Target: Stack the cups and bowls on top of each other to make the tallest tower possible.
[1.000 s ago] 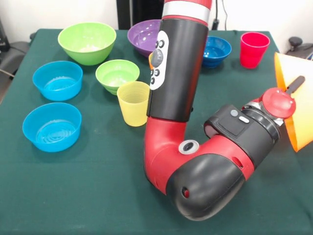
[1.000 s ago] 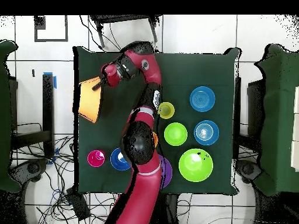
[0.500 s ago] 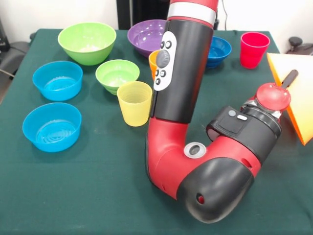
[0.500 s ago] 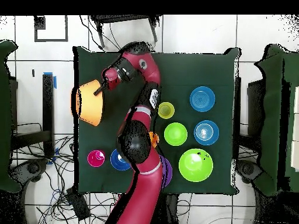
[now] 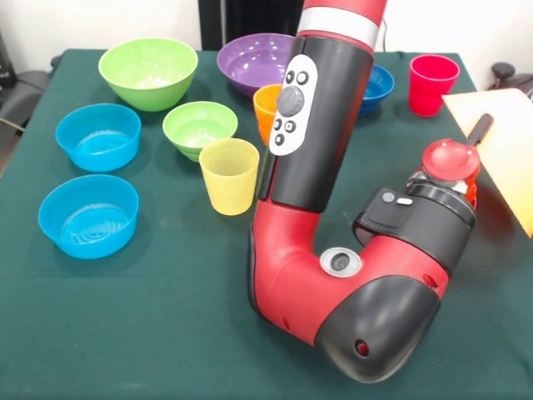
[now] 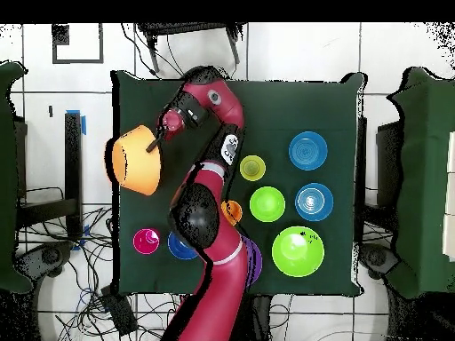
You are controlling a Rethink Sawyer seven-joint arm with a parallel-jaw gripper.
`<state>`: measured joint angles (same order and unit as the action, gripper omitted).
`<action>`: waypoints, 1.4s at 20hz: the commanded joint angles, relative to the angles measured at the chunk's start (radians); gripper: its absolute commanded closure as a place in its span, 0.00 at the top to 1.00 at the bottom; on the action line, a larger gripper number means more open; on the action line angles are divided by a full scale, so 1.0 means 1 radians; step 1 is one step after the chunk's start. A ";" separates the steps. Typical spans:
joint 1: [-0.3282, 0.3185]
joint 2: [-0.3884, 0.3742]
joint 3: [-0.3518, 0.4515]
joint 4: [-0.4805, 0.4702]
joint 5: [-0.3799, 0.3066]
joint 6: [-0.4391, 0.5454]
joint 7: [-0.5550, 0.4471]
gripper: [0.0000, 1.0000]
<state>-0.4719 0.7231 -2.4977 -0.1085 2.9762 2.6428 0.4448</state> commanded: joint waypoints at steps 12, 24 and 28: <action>-0.041 0.019 -0.310 0.055 -0.045 0.167 -0.571 0.00; -0.045 0.026 -0.275 0.039 0.005 0.016 -0.432 1.00; -0.057 0.031 -0.279 0.040 0.004 -0.012 -0.438 1.00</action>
<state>-0.5054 0.7162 -2.6860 -0.0270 2.9781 2.7321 0.1144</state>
